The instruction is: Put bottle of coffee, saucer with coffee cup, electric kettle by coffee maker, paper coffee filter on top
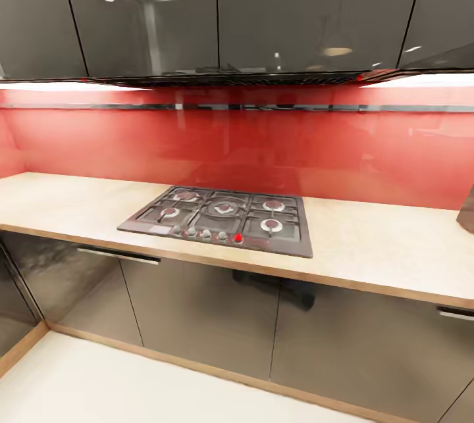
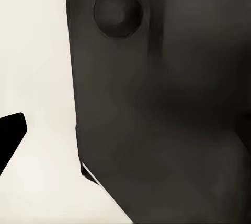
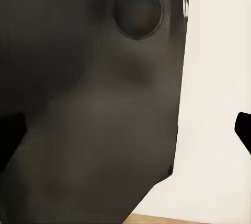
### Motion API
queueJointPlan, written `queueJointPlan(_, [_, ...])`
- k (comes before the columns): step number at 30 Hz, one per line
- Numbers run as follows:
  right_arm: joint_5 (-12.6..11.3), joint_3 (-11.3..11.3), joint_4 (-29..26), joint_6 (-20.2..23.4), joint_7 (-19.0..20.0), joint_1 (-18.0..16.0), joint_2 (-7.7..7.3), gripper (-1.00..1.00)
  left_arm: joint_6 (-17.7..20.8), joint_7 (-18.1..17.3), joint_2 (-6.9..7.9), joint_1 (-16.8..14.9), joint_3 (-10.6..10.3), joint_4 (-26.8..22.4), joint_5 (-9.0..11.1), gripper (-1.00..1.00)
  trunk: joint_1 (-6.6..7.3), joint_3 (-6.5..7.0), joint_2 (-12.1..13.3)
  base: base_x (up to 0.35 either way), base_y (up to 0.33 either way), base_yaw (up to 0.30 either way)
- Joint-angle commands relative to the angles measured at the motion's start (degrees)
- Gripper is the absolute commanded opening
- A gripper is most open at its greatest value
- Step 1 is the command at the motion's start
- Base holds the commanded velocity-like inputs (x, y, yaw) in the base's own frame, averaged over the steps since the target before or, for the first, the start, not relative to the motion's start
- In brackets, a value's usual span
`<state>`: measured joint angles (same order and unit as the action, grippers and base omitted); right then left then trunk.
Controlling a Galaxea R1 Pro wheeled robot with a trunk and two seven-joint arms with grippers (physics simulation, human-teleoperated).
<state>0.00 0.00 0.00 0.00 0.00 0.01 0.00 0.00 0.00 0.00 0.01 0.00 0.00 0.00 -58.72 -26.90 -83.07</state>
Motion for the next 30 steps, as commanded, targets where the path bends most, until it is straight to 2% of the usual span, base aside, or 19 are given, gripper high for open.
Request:
queueJointPlan(1, [0.00,0.00,0.00,0.00,0.00,-0.01,0.00,1.00,0.00,0.00,0.00,-0.01,0.00,0.00,0.00,1.00,0.00,-0.03,-0.01,0.000,0.000,0.000])
queueJointPlan(13, [0.30,-0.05,-3.48,-0.08,-0.05,-0.62,3.80,1.00,-0.09,-0.09,-0.65,0.07,0.25,-0.08,0.18,1.00,0.00,-0.03,-0.01,0.000,0.000,0.000])
queueJointPlan(23, [0.24,-0.25,-5.00,-0.16,-0.16,-0.63,3.83,1.00,-0.16,-0.09,-0.68,0.00,-0.14,-0.29,0.18,1.00,0.00,-0.03,-0.01,0.000,0.000,0.007])
queueJointPlan(30, [0.34,-0.18,-5.02,-0.18,-0.24,-0.66,3.44,1.00,-0.70,-0.09,-0.64,-0.03,-0.24,-0.34,0.10,1.00,0.00,-0.06,-0.01,0.000,0.000,0.182])
